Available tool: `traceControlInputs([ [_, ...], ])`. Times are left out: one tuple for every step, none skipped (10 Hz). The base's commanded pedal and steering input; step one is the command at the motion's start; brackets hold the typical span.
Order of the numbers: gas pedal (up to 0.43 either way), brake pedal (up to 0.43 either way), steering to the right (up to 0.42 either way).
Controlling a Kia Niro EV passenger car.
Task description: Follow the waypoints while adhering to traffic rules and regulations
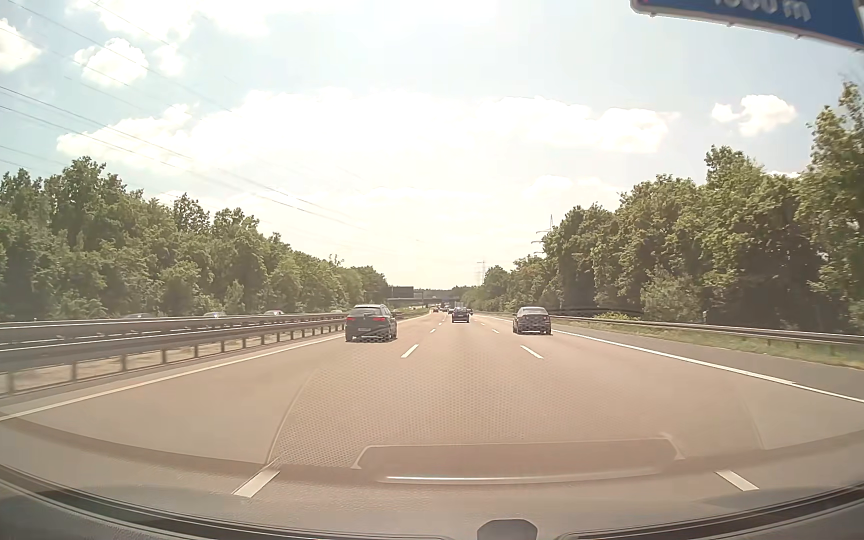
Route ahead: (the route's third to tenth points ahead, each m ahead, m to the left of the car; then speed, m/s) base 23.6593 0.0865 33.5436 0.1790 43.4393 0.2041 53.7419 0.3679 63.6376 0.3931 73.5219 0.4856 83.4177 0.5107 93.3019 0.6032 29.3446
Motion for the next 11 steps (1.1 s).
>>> traceControlInputs([
  [0.24, 0.03, 0.0],
  [0.24, 0.03, 0.0],
  [0.24, 0.03, 0.0],
  [0.24, 0.03, 0.0],
  [0.24, 0.03, 0.0],
  [0.24, 0.03, 0.0],
  [0.228, 0.03, 0.0],
  [0.228, 0.03, -0.001],
  [0.228, 0.03, -0.001],
  [0.228, 0.03, -0.002],
  [0.228, 0.03, -0.002],
])
